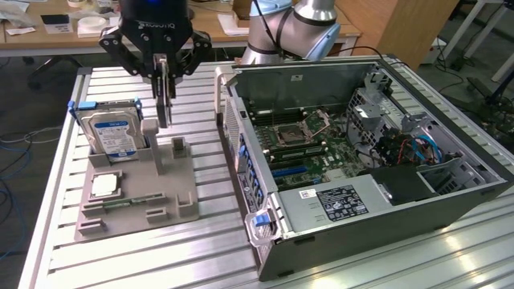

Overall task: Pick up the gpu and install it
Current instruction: 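Pick up the gpu and move the gpu toward the slot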

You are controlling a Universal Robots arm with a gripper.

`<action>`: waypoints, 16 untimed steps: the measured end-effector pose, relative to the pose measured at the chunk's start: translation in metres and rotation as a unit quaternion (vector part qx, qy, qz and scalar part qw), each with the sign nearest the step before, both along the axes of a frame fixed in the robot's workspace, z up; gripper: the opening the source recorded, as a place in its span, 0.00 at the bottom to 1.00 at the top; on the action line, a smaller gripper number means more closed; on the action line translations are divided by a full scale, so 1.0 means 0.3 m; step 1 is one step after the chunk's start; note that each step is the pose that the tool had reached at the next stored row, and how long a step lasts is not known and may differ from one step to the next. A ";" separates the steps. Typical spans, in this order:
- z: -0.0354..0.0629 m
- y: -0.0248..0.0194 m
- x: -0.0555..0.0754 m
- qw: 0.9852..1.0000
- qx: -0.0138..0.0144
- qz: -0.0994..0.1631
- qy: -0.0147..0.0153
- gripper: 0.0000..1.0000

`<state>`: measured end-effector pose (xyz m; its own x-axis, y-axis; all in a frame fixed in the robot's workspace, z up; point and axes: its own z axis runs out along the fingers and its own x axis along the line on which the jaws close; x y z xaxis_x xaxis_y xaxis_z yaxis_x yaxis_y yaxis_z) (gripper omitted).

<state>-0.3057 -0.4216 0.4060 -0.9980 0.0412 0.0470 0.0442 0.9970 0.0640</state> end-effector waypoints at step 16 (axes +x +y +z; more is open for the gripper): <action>0.002 0.000 0.001 0.999 -0.001 0.031 -0.033 0.28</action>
<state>-0.3053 -0.4217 0.4065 -0.9996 -0.0206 -0.0192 -0.0218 0.9978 0.0627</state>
